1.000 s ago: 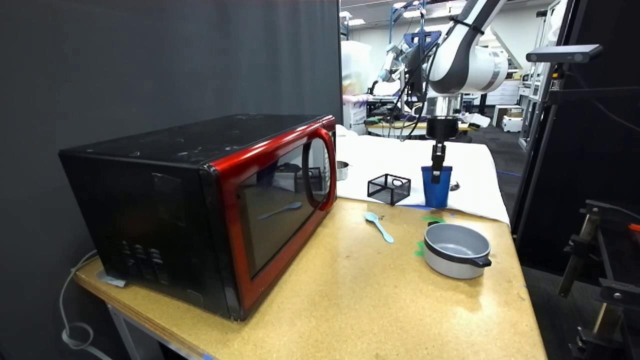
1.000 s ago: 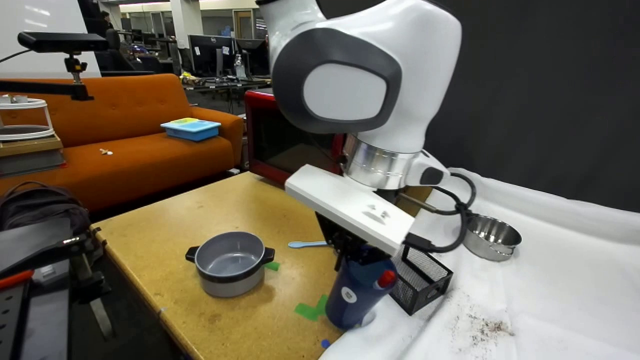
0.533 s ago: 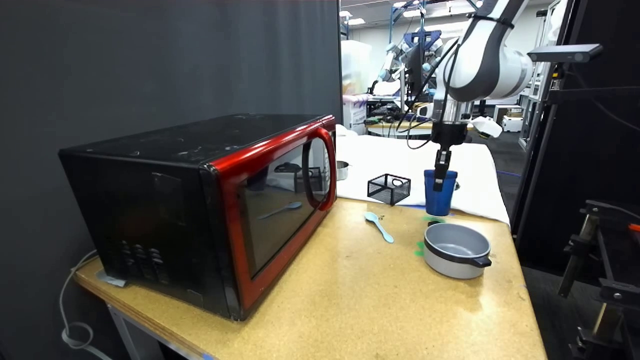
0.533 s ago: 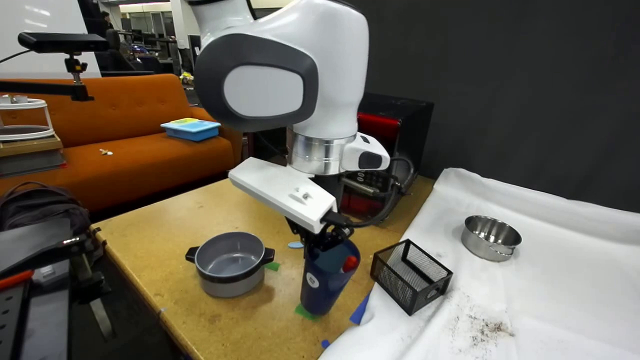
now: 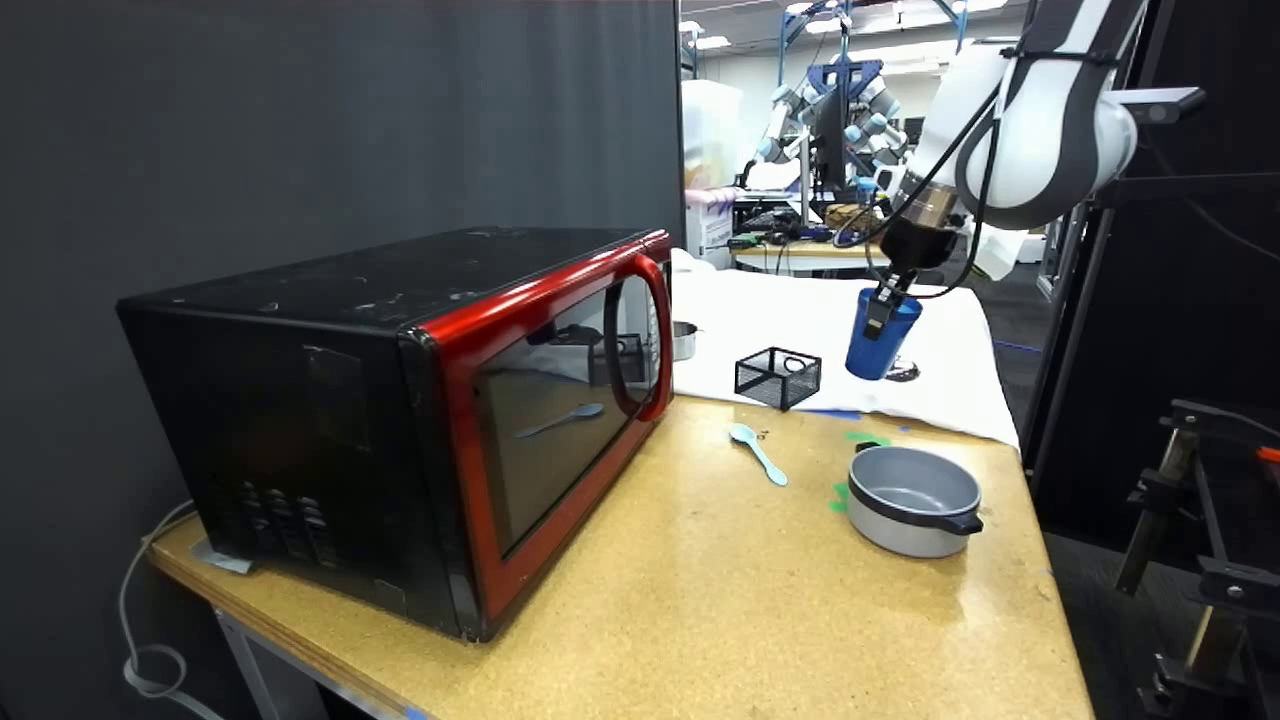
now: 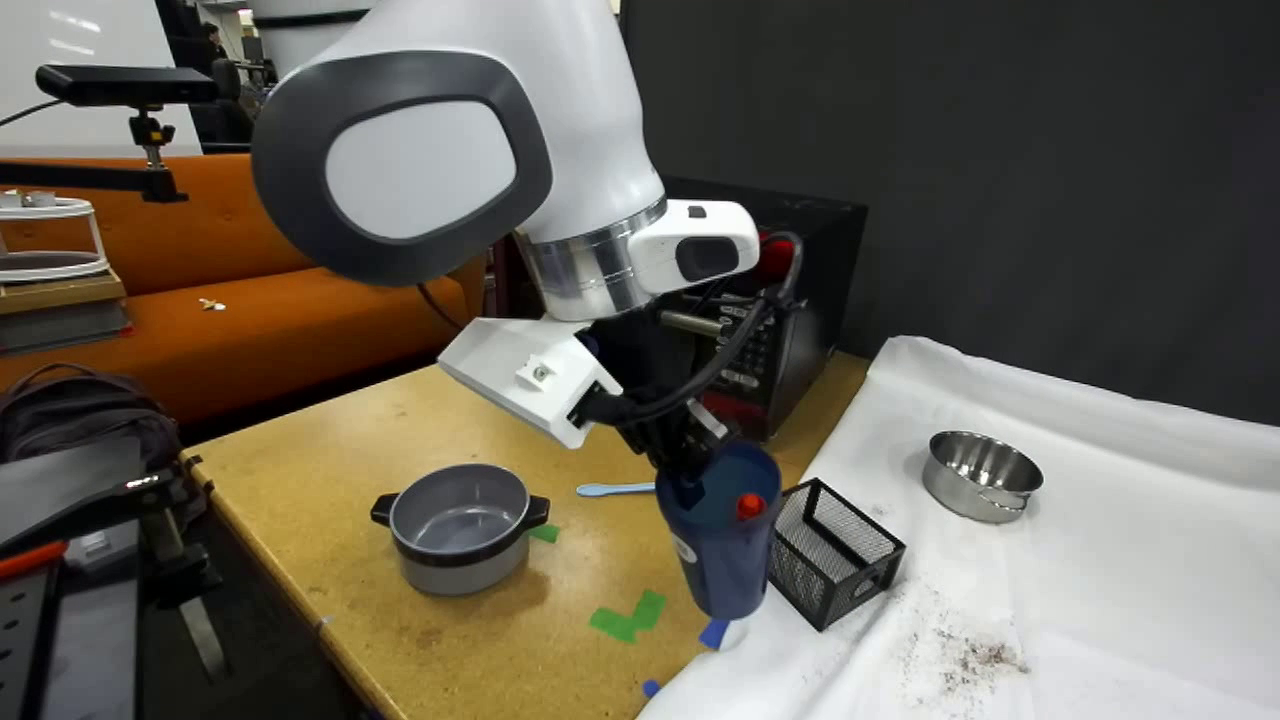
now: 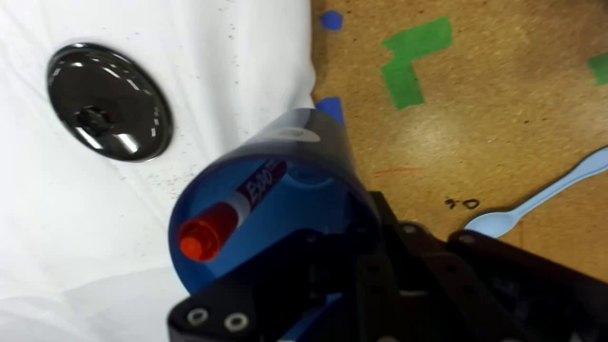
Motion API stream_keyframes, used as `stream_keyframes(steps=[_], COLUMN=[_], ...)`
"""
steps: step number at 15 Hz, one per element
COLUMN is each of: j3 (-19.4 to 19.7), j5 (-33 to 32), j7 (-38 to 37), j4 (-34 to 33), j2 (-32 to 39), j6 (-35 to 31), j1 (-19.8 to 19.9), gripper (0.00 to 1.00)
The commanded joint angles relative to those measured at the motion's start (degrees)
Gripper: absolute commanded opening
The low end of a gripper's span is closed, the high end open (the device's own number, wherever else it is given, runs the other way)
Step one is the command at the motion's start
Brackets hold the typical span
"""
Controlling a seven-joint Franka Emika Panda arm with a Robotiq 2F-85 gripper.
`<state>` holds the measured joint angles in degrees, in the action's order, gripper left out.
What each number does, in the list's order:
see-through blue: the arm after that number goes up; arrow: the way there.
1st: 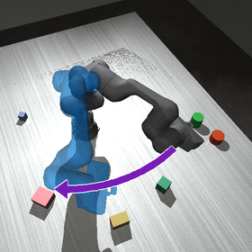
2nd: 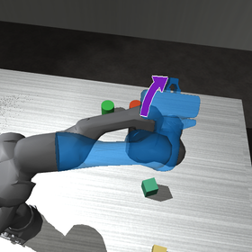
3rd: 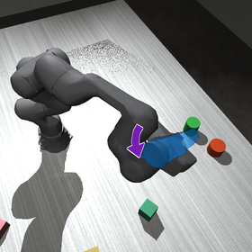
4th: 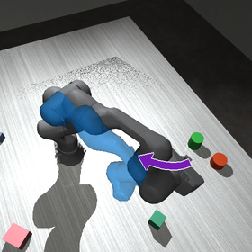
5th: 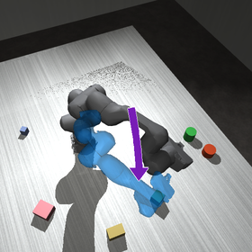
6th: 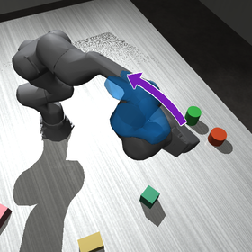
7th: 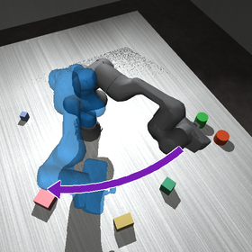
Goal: Put the marker inside the blue cup
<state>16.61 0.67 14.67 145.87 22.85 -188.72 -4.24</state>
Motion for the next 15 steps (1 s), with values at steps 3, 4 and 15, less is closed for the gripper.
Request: stream_keyframes(steps=[3,4,15], j3=[17.64,19.06,3.6], j5=[6.23,6.67,-2.81], j7=[-1.57,-1.78,-11.13], j4=[-3.31,-4.44,-25.43], j2=[2.21,2.65,5.2], j6=[3.79,5.55,29.4], j1=[-17.18,-18.43,3.75], gripper=[0.01,0.01,0.01])
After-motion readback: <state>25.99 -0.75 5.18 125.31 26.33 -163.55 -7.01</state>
